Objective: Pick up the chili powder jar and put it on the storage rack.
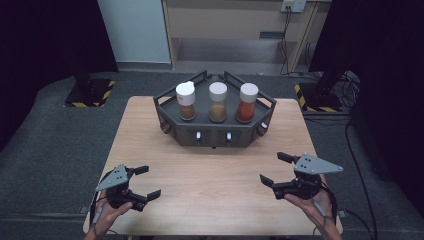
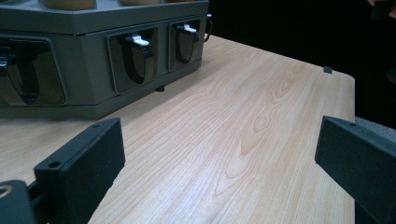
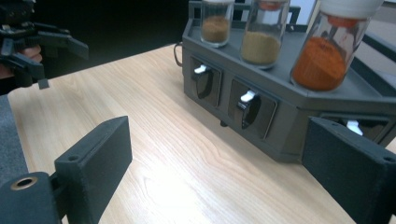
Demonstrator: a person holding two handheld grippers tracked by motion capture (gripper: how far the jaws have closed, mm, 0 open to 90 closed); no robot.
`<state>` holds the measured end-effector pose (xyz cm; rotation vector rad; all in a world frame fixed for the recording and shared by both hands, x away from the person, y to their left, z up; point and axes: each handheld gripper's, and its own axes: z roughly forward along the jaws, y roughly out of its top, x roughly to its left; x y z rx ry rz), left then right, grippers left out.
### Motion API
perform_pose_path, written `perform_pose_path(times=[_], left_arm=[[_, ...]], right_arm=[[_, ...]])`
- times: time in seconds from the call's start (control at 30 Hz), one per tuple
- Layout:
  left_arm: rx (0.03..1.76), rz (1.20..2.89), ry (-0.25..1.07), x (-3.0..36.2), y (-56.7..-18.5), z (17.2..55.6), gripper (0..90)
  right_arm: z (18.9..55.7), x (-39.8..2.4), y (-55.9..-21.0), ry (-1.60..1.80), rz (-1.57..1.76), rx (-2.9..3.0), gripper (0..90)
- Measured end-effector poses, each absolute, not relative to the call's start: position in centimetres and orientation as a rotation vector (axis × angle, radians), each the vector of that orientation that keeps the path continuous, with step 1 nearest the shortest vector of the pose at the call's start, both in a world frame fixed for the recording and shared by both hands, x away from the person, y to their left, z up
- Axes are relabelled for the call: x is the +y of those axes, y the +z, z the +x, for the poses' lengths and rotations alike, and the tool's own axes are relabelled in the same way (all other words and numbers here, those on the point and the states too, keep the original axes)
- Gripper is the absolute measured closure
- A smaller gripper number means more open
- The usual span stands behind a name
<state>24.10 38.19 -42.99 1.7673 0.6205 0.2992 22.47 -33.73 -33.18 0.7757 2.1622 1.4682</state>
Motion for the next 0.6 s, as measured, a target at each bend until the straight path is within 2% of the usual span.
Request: perform_pose_path(times=[0.6], left_arm=[[0.62,1.765,0.301,38.2,-43.0,24.1,0.7]], right_arm=[[22.6,-33.6,-35.9,1.451,0.828,2.232,9.4]])
